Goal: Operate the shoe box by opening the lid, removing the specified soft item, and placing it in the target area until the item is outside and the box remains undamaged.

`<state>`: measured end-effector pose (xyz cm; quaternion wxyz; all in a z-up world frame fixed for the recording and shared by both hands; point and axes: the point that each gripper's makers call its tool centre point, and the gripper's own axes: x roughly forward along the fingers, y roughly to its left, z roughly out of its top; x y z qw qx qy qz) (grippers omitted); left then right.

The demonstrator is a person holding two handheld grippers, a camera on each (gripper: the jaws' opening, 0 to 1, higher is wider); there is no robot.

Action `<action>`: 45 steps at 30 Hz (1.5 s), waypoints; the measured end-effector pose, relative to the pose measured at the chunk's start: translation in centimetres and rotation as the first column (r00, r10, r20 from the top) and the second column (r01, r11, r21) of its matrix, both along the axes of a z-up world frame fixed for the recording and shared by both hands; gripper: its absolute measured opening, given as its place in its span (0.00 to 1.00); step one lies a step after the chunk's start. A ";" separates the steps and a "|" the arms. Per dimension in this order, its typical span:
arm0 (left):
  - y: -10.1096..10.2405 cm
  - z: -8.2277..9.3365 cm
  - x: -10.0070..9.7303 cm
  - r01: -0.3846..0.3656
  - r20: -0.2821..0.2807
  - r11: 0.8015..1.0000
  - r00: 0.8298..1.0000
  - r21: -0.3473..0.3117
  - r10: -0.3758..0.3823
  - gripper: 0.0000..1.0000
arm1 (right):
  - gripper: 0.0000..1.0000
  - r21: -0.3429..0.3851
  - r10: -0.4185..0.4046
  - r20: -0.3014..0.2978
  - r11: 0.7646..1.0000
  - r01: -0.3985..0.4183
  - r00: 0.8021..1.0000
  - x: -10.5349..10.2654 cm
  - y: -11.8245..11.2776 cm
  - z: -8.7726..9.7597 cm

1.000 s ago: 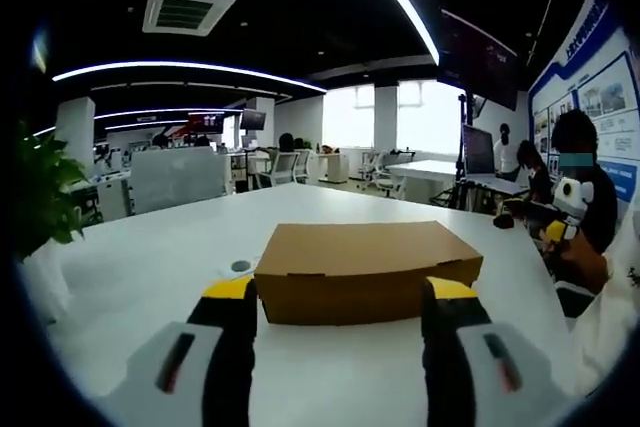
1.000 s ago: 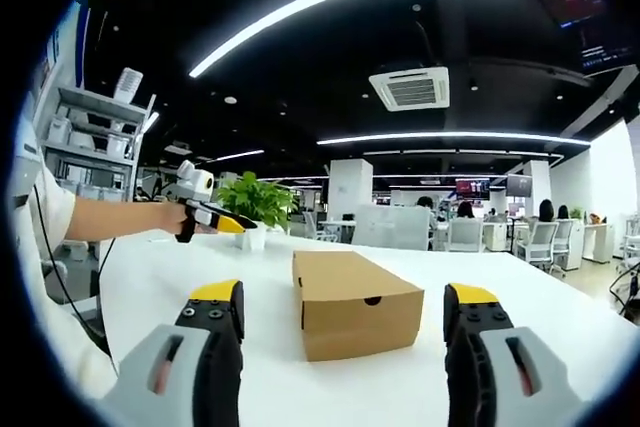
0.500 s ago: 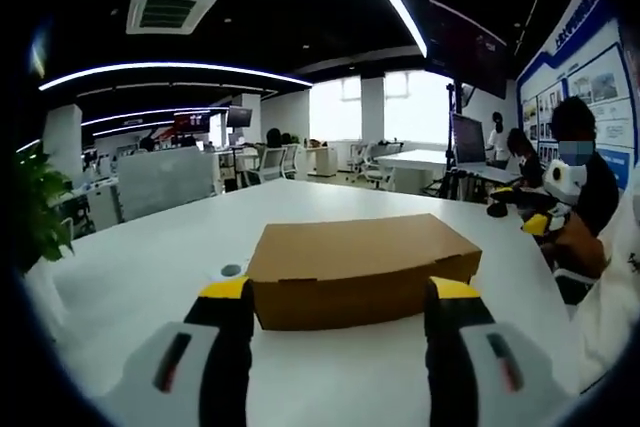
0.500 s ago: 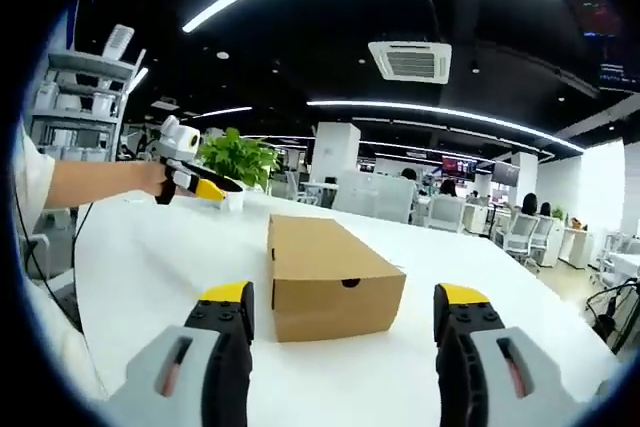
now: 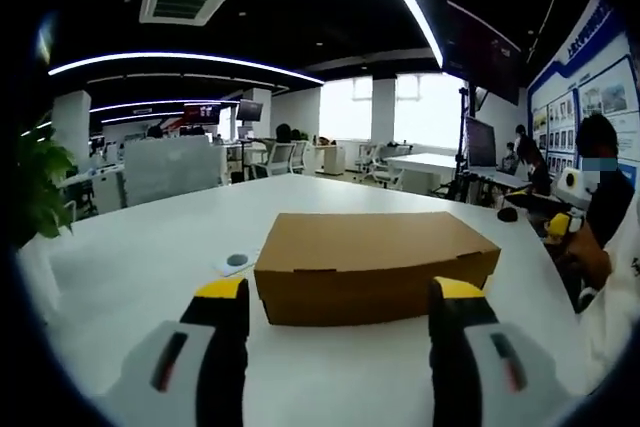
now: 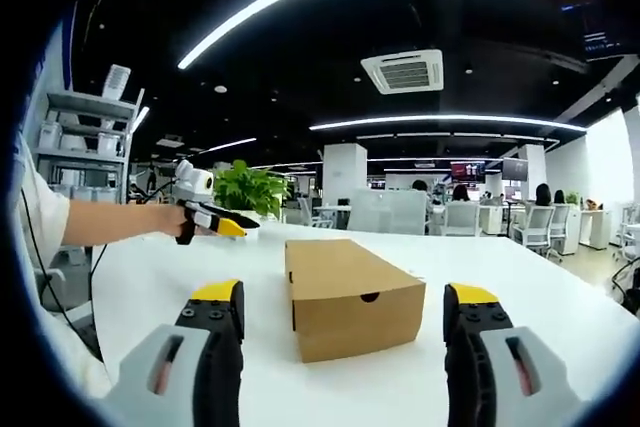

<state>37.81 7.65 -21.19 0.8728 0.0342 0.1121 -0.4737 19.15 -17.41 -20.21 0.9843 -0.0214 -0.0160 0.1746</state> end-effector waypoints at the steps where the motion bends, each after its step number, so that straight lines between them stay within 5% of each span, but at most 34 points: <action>1: 0.0 -0.1 0.1 -0.002 -0.004 1.000 1.000 -0.001 0.002 0.76 | 0.85 0.003 0.001 -0.003 1.000 -0.001 1.000 0.1 0.0 -0.1; 10: 0.2 -0.4 1.2 0.019 0.052 1.000 0.998 0.019 -0.020 0.72 | 0.85 -0.030 0.002 -0.037 1.000 -0.003 0.999 1.1 0.5 -1.2; 19: 0.3 -0.2 2.4 0.058 0.015 0.998 0.998 0.025 -0.058 0.71 | 0.85 -0.042 -0.008 -0.036 0.999 0.006 0.999 1.5 0.4 -1.2; 22: -0.2 0.6 3.3 0.056 0.097 0.998 0.993 0.036 -0.059 0.71 | 0.85 -0.041 -0.004 -0.050 0.999 0.001 0.999 1.8 0.7 -1.5; 29: -1.6 -0.2 3.9 0.112 0.104 0.993 0.988 0.038 -0.115 0.68 | 0.84 -0.052 0.003 -0.056 0.999 -0.006 0.998 2.5 1.6 -1.3; 32: -1.4 -1.2 4.8 0.095 0.137 0.990 0.985 0.108 -0.110 0.67 | 0.81 -0.059 -0.010 -0.051 0.998 0.007 0.999 2.9 1.3 -1.6; 41: -2.2 -1.4 5.3 0.212 0.006 0.977 0.977 0.027 -0.212 0.72 | 0.82 -0.051 -0.026 -0.058 0.998 0.023 0.998 3.9 0.8 -1.7; 45: -2.6 -1.9 4.8 0.266 0.004 0.961 0.964 0.080 -0.267 0.72 | 0.82 -0.045 -0.029 -0.047 0.999 0.027 0.998 4.3 0.9 -1.8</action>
